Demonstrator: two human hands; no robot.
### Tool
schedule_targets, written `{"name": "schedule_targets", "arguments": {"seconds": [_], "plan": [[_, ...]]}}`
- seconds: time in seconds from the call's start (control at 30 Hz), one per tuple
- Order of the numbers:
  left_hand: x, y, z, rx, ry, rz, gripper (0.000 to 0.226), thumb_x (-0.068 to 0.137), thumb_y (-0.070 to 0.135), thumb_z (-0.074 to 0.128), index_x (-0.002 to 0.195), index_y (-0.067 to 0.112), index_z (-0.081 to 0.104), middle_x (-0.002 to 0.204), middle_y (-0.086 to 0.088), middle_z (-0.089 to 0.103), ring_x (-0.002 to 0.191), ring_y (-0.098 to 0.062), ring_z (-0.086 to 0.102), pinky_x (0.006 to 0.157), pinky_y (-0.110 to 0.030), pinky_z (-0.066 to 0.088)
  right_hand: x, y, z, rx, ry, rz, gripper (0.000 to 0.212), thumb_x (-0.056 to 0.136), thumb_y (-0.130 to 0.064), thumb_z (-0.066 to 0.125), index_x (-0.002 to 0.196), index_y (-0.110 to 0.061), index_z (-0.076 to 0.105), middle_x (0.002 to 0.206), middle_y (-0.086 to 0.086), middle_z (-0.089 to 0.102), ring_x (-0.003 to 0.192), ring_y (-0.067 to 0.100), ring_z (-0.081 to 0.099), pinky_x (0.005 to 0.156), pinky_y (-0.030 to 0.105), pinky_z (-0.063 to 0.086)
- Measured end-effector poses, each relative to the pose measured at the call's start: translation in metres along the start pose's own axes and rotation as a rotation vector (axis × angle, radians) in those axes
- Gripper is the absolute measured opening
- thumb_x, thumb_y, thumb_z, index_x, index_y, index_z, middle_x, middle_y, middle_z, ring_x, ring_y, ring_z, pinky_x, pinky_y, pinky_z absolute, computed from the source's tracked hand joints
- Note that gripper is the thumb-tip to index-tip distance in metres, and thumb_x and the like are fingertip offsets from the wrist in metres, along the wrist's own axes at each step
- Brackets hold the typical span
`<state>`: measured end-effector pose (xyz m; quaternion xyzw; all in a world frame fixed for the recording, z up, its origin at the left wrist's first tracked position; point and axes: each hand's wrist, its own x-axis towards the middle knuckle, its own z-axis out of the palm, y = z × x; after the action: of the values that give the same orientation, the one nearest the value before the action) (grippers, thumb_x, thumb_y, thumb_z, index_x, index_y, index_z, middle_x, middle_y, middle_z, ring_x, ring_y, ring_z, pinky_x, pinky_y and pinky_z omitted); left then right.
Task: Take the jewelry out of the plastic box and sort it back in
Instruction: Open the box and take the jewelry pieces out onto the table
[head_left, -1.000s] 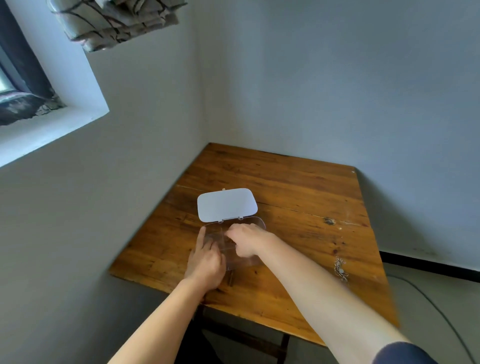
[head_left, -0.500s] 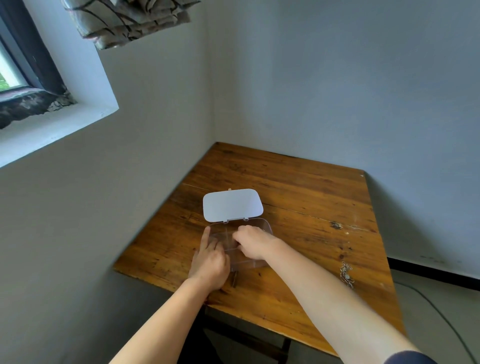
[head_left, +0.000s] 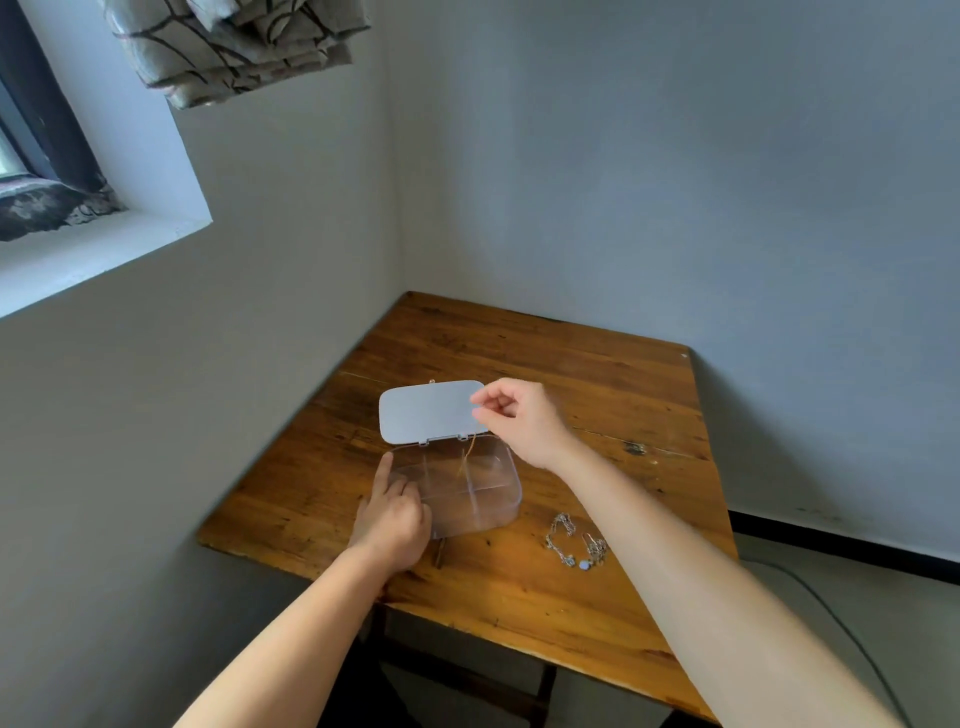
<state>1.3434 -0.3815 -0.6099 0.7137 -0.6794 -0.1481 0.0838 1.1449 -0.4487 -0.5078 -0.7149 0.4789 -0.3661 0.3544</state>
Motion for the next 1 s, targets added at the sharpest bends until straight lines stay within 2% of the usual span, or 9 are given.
{"name": "schedule_targets", "arguments": {"seconds": [0.07, 0.17, 0.4, 0.47, 0.57, 0.67, 0.73, 0.87, 1.0], "plan": [[0.001, -0.001, 0.0, -0.006, -0.013, -0.007, 0.044, 0.099, 0.03, 0.03, 0.133, 0.011, 0.051, 0.158, -0.005, 0.032, 0.151, -0.019, -0.014, 0.117, -0.054, 0.025, -0.008, -0.011, -0.017, 0.148, 0.058, 0.005, 0.018, 0.092, -0.008, 0.071, 0.096, -0.025, 0.07, 0.093, 0.006, 0.072, 0.087, 0.021, 0.075, 0.078, 0.032, 0.063], [0.001, -0.002, 0.0, -0.004, -0.035, -0.007, 0.042, 0.1, 0.032, 0.03, 0.133, 0.015, 0.05, 0.159, -0.003, 0.029, 0.15, -0.017, -0.015, 0.116, -0.056, 0.024, -0.022, -0.025, -0.045, 0.265, 0.161, 0.014, 0.014, 0.094, -0.008, 0.069, 0.103, -0.02, 0.069, 0.096, 0.008, 0.07, 0.085, 0.017, 0.077, 0.075, 0.03, 0.063], [0.001, 0.004, -0.008, 0.038, -0.056, -0.018, 0.04, 0.099, 0.03, 0.032, 0.131, 0.02, 0.052, 0.158, -0.003, 0.034, 0.152, -0.019, -0.008, 0.115, -0.063, 0.016, -0.05, -0.041, -0.114, 0.357, 0.376, -0.015, 0.016, 0.093, -0.009, 0.072, 0.103, -0.021, 0.07, 0.094, 0.0, 0.073, 0.086, 0.019, 0.077, 0.074, 0.03, 0.063], [-0.002, 0.013, -0.011, 0.063, 0.02, -0.019, 0.039, 0.096, 0.024, 0.036, 0.131, 0.018, 0.052, 0.153, -0.005, 0.042, 0.152, -0.025, 0.005, 0.115, -0.063, 0.017, -0.058, -0.035, -0.126, 0.33, 0.406, -0.016, 0.017, 0.092, -0.009, 0.073, 0.101, -0.023, 0.07, 0.092, -0.001, 0.073, 0.086, 0.018, 0.077, 0.073, 0.029, 0.063], [-0.013, 0.031, -0.01, 0.078, 0.259, 0.015, 0.035, 0.096, 0.021, 0.044, 0.128, 0.014, 0.057, 0.145, -0.011, 0.051, 0.145, -0.032, 0.026, 0.116, -0.059, 0.02, -0.071, -0.015, -0.135, 0.222, 0.433, 0.026, 0.017, 0.093, -0.009, 0.072, 0.099, -0.025, 0.07, 0.092, 0.0, 0.074, 0.082, 0.014, 0.076, 0.066, 0.022, 0.06], [-0.028, 0.057, 0.0, 0.066, 0.417, 0.17, 0.033, 0.09, 0.021, 0.059, 0.12, 0.009, 0.062, 0.139, -0.018, 0.055, 0.136, -0.038, 0.039, 0.112, -0.06, 0.026, -0.081, 0.019, -0.13, 0.109, 0.418, 0.143, 0.016, 0.093, -0.009, 0.071, 0.1, -0.024, 0.069, 0.091, 0.0, 0.074, 0.081, 0.015, 0.075, 0.065, 0.023, 0.06], [-0.039, 0.074, 0.01, 0.022, 0.468, 0.308, 0.031, 0.089, 0.024, 0.055, 0.116, 0.01, 0.062, 0.135, -0.015, 0.058, 0.129, -0.037, 0.046, 0.105, -0.056, 0.036, -0.088, 0.047, -0.12, 0.033, 0.381, 0.244, 0.015, 0.093, -0.01, 0.071, 0.103, -0.02, 0.07, 0.09, 0.0, 0.074, 0.082, 0.018, 0.075, 0.069, 0.028, 0.063], [-0.055, 0.097, 0.036, 0.038, 0.331, 0.504, 0.033, 0.092, 0.027, 0.044, 0.115, 0.013, 0.062, 0.133, -0.011, 0.058, 0.119, -0.032, 0.052, 0.093, -0.046, 0.047, -0.103, 0.094, -0.098, -0.134, 0.278, 0.386, 0.022, 0.095, -0.017, 0.069, 0.117, -0.02, 0.07, 0.105, 0.001, 0.075, 0.09, 0.018, 0.073, 0.084, 0.037, 0.061], [-0.062, 0.105, 0.061, 0.099, 0.138, 0.558, 0.036, 0.098, 0.029, 0.04, 0.128, 0.019, 0.057, 0.142, -0.005, 0.05, 0.126, -0.027, 0.048, 0.102, -0.043, 0.043, -0.116, 0.11, -0.093, -0.219, 0.238, 0.403, 0.028, 0.101, -0.018, 0.059, 0.127, -0.021, 0.067, 0.12, -0.001, 0.072, 0.103, 0.014, 0.066, 0.089, 0.029, 0.052]]}}
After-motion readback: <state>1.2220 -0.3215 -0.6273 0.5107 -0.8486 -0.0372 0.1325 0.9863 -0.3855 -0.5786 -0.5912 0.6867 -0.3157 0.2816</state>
